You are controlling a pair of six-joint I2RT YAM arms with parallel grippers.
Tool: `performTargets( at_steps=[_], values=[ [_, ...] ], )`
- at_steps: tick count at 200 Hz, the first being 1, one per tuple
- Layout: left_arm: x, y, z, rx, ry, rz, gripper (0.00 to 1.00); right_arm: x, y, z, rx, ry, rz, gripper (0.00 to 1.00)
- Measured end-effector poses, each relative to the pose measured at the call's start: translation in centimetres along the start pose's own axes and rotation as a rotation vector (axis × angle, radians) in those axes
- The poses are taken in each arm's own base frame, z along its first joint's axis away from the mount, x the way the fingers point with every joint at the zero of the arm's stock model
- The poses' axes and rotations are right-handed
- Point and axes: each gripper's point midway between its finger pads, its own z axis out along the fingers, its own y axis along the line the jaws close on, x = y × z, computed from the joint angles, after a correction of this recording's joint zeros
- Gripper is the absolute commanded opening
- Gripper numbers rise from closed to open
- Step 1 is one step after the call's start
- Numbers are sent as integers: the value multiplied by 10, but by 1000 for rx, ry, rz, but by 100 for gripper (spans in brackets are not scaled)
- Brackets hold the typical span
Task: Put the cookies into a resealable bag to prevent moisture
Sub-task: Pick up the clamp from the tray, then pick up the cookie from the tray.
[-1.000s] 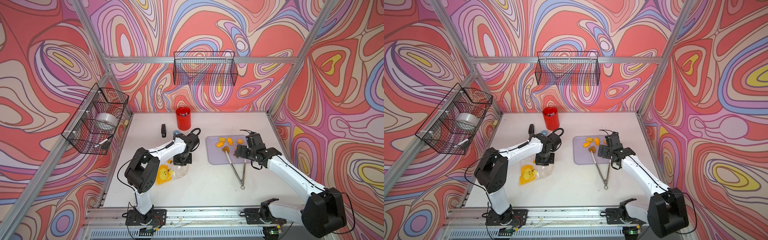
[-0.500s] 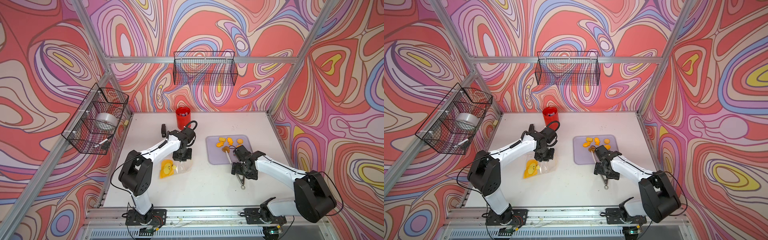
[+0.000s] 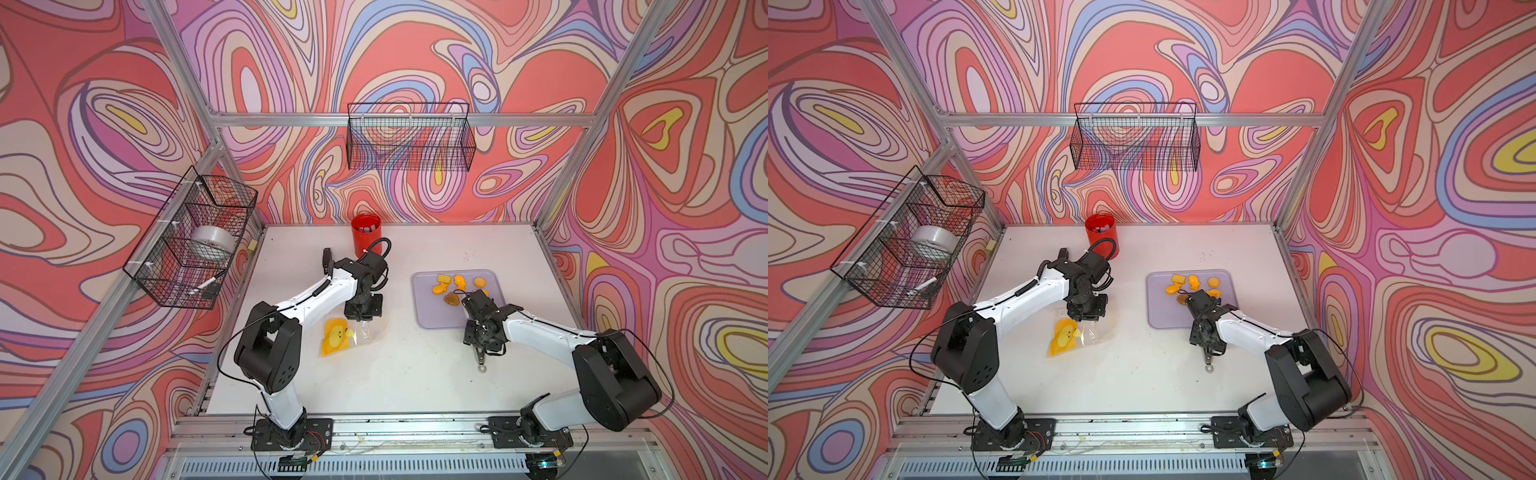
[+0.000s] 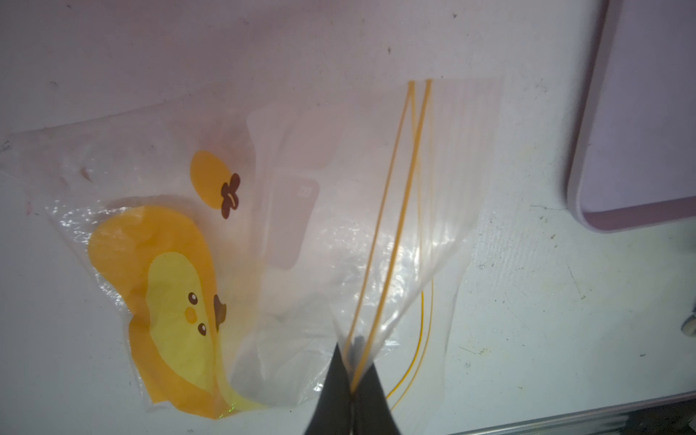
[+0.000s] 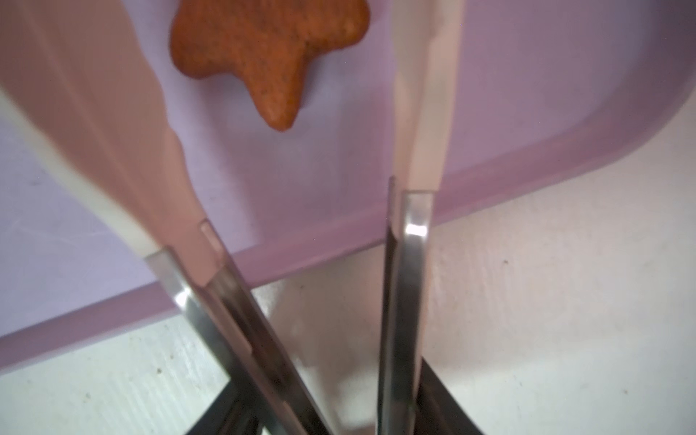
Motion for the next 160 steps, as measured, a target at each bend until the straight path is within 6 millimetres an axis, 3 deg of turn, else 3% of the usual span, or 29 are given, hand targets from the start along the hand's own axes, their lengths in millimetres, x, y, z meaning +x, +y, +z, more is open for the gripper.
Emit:
performTargets(
  at_steps=[30,67,89,117,160],
  values=[
    [-8,-7,-7,25,-24,2,0,-4,-6,-19,21,-10,-43,49],
    [-12,-13,-12,54,-41,4,0,-37,5,-69,-15,-98,-109,48],
    [-13,-15,-13,66,-45,5,0,-48,8,-88,-14,-113,-154,48],
    [-15,-18,-14,78,-53,7,0,-53,10,-98,9,-81,-214,48],
    [-17,-21,-15,95,-61,15,0,-62,7,-97,69,4,-267,49]
  ],
)
